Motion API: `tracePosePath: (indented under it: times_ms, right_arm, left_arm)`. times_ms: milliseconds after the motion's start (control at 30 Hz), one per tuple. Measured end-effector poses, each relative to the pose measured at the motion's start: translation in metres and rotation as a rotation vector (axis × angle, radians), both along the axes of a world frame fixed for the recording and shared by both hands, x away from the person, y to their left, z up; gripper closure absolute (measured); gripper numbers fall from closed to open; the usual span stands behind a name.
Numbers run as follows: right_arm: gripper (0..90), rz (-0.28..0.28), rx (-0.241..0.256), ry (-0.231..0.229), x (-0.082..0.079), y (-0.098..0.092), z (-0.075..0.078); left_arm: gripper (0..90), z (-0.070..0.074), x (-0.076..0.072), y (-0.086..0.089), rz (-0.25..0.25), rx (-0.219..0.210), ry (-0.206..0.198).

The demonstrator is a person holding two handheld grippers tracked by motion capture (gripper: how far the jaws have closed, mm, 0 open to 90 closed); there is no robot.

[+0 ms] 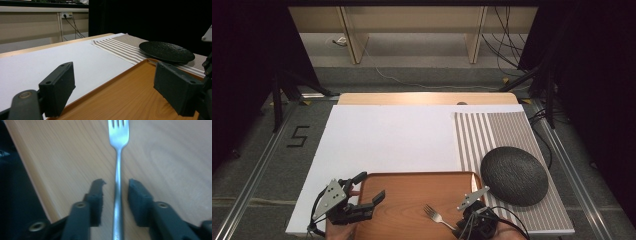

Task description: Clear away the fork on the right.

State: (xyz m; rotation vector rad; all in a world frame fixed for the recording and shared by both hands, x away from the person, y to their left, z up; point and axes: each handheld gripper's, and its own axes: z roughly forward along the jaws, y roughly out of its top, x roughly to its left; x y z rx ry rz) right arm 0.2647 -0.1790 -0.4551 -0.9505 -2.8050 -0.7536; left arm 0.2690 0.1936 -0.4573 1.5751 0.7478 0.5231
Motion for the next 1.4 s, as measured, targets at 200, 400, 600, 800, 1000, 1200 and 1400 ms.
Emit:
tracePosePath:
  times_ms: [200,400,600,800,1000,1200,1400]
  right_arm:
    - [40.6,0.022,0.040,-0.064,-0.003,0.005,0.004]
    - [31.7,0.041,0.043,-0.122,-0.008,0.014,0.004]
    - [41.1,0.073,0.047,-0.134,-0.009,0.020,0.002]
    - [59.9,0.080,0.024,-0.127,-0.008,0.025,0.000]
    - [77.5,0.083,0.013,-0.147,-0.007,0.025,0.000]
    - [88.7,0.094,-0.030,-0.161,-0.008,0.029,-0.004]
    - [90.0,0.107,-0.073,-0.171,-0.009,0.033,-0.007]
  left_arm:
    - [17.0,0.000,0.000,0.000,0.000,0.001,0.000]
    - [17.0,0.000,0.000,0.000,0.000,0.001,-0.001]
    - [17.0,0.000,0.000,0.000,0.001,0.002,0.001]
    - [17.0,0.000,0.000,0.000,0.001,0.000,0.000]
    - [17.0,0.000,0.000,0.000,0.001,-0.001,-0.001]
    - [17.0,0.000,0.000,0.000,0.001,-0.001,0.000]
    - [17.0,0.000,0.000,0.001,0.002,-0.001,-0.001]
